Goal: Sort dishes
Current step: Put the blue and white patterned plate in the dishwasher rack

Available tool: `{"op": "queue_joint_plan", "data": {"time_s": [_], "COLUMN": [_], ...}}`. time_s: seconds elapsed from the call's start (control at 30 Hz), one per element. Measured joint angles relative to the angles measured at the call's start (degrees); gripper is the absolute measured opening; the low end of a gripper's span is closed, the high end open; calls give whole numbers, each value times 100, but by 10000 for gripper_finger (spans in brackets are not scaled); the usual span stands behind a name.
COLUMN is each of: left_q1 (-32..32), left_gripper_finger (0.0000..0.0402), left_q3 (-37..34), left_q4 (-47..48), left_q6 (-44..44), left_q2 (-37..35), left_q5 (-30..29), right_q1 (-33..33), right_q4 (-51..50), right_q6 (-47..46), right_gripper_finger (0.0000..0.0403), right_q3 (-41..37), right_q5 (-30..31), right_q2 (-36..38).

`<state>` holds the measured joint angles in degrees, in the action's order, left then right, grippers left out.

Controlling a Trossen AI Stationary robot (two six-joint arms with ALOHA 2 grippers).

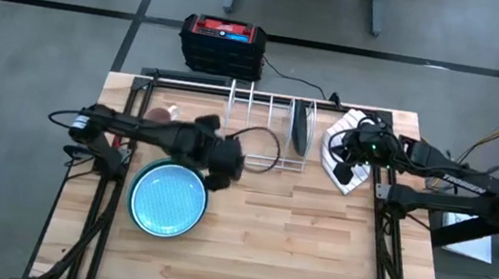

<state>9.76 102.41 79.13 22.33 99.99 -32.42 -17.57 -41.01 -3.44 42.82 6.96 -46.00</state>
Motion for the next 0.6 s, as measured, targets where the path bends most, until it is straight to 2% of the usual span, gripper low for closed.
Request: {"op": "queue_joint_plan", "data": {"time_s": [0.13,0.47,0.6], "left_q1": [634,2119,2610], "left_gripper_finger": [0,0,0], "left_q3": [-276,-368,-555], "left_q4": [44,299,728], "left_q6": [832,2657,3710], "left_q2": [-73,-59,-57], "left_q5": [-4,-125,-129], "right_q1": [97,398,599], "right_q4": [-4,193,599], "right_q6": [-98,-58,-20], "right_gripper_finger": [0,0,0], "right_q3": [-117,-137,-137], "right_q5": [-3,-18,-385], "right_q2": [135,128,74]}}
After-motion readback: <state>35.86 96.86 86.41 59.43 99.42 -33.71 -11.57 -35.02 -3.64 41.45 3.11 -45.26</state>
